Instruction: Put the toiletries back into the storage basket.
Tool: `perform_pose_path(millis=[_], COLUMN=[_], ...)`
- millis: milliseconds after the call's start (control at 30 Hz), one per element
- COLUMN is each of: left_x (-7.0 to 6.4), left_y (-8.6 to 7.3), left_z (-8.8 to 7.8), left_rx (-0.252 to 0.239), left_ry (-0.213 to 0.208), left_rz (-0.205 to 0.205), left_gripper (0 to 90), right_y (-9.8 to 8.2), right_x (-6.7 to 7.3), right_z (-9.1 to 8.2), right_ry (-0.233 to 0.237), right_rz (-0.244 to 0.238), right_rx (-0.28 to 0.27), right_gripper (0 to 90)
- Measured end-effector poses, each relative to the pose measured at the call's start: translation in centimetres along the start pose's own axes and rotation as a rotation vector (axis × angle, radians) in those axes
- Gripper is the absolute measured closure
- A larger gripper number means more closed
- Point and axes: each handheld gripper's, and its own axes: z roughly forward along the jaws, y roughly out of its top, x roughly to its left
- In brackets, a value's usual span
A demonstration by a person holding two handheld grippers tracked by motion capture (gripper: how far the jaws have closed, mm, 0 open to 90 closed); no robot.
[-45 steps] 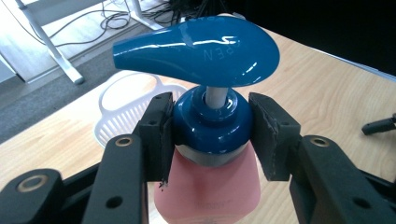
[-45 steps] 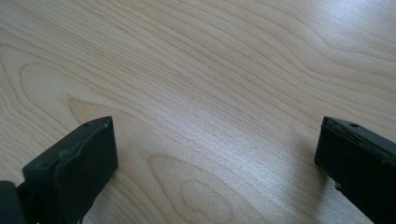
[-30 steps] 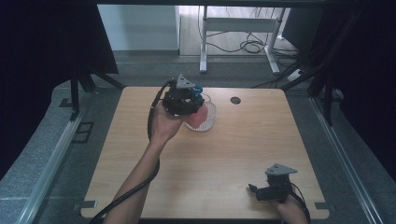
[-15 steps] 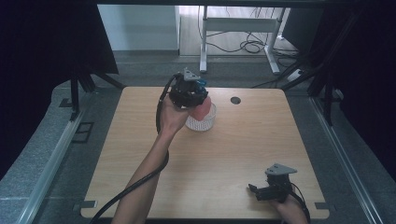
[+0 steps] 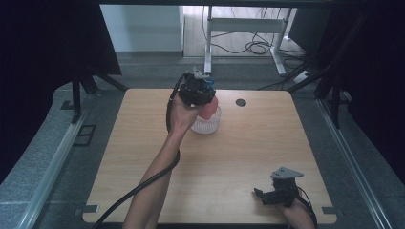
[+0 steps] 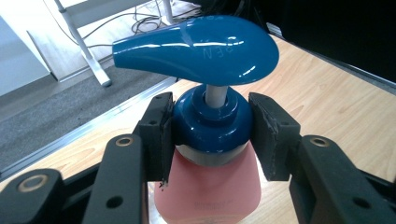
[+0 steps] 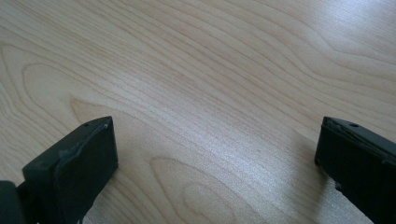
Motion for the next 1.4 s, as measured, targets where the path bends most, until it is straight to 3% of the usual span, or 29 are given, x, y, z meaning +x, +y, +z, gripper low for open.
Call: perform_pose_path(millis=[533, 1400], left_x=[0.4, 0.5], left_y=[-0.6, -3.5], left_z=[2.4, 5.2], left_rx=[0.019, 0.056], left_ry=[0.045, 0.057], left_rz=[-0.029, -0.058], left_gripper=[52.9, 52.9], right_y=[0.0, 0.0], right_x=[0.0, 0.0], right_z=[0.0, 0.1], right_ry=[0.004, 0.006], right_rz=[-0.002, -0.006], right_rx=[0.000, -0.001], right_gripper=[0.0, 0.0])
